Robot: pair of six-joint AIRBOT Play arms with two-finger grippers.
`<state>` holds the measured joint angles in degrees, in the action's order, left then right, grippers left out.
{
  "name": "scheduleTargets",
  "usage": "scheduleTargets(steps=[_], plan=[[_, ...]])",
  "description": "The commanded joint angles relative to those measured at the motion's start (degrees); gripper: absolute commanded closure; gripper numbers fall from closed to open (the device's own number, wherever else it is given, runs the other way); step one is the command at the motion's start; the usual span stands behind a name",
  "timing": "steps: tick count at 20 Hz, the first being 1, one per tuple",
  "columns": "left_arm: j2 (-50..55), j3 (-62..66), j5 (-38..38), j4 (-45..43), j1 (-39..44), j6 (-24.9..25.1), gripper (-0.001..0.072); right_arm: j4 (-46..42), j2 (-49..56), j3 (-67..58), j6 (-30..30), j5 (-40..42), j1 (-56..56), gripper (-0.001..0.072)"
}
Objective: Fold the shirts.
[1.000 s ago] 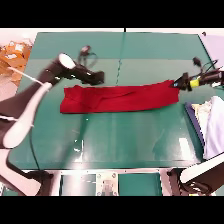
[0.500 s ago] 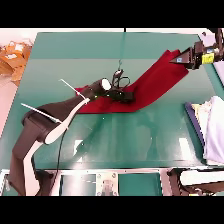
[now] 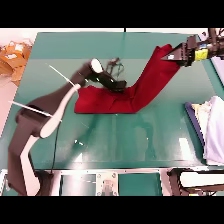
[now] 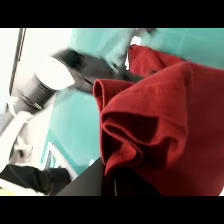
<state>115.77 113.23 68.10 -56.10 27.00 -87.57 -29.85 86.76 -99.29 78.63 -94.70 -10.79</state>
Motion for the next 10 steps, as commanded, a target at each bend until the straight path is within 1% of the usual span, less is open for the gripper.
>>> scheduleTargets(steps=[1,3,4,7,8,10], plan=[[-4.87,5.75,18.49,-17.97,-6.38,-2.64,0.0683,0.04,-0.09,1.53,2.08,3.72,6.69,0.0694],[-8.35,5.75,23.39,-19.96,-10.75,-2.62,0.0683,0.02,-0.07,3.98,2.71,9.68,13.2,0.0694],[-9.49,5.79,25.29,-19.98,-12.79,-2.6,0.0683,0.0,-0.07,5.7,3.43,13.99,16.72,0.0694],[-12.39,5.75,29.03,-20.13,-18.45,-1.73,0.0683,0.02,1.42,11.47,3.91,31.1,28.72,0.0694],[-12.96,5.75,29.27,-20.22,-20.02,-0.68,0.0683,0.07,3.17,12.61,3.93,37.46,33.09,0.0694],[-13.53,5.75,29.22,-20.2,-22.6,-0.46,0.0683,0.44,8.48,13.07,4.24,50.01,41.44,0.0694]])
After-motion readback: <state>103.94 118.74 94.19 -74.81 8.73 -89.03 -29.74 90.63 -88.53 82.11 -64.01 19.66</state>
